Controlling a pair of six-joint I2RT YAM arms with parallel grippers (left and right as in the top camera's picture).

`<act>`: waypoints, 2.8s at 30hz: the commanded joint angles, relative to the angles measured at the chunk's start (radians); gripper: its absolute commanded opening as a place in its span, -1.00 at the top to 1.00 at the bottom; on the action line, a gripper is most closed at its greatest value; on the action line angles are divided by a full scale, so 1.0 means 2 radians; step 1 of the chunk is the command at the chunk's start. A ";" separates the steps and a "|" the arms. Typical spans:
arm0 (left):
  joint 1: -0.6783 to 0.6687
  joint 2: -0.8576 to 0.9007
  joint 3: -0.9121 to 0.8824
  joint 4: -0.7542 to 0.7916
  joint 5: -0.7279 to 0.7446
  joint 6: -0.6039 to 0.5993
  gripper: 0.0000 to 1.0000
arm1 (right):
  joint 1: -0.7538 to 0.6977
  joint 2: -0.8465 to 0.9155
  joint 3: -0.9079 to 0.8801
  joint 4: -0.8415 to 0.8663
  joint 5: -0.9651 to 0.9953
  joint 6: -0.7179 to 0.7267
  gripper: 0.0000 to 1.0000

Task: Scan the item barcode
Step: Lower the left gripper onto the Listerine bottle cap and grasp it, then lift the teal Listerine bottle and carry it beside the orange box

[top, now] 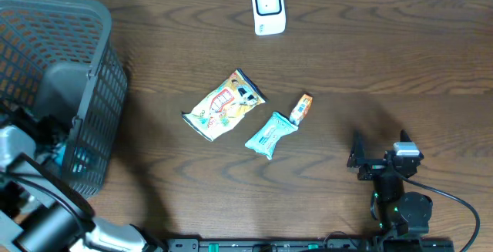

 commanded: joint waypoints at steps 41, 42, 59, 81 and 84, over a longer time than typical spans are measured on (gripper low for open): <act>-0.089 -0.470 0.019 0.125 0.025 -0.216 -0.14 | -0.001 -0.002 -0.001 -0.002 0.002 -0.005 -0.98; -0.089 -0.475 0.023 0.133 0.038 -0.227 -0.14 | -0.001 -0.002 -0.001 -0.002 0.002 -0.005 -0.99; -0.176 -0.489 0.033 0.194 0.328 -0.297 -0.14 | -0.001 -0.002 -0.001 -0.002 0.002 -0.005 -0.99; -0.521 -0.363 0.030 0.025 0.179 -0.138 -0.14 | -0.001 -0.002 -0.001 -0.002 0.003 -0.005 -0.98; -0.568 -0.317 0.030 0.035 0.143 -0.138 -0.13 | -0.001 -0.002 -0.001 -0.002 0.002 -0.005 -0.98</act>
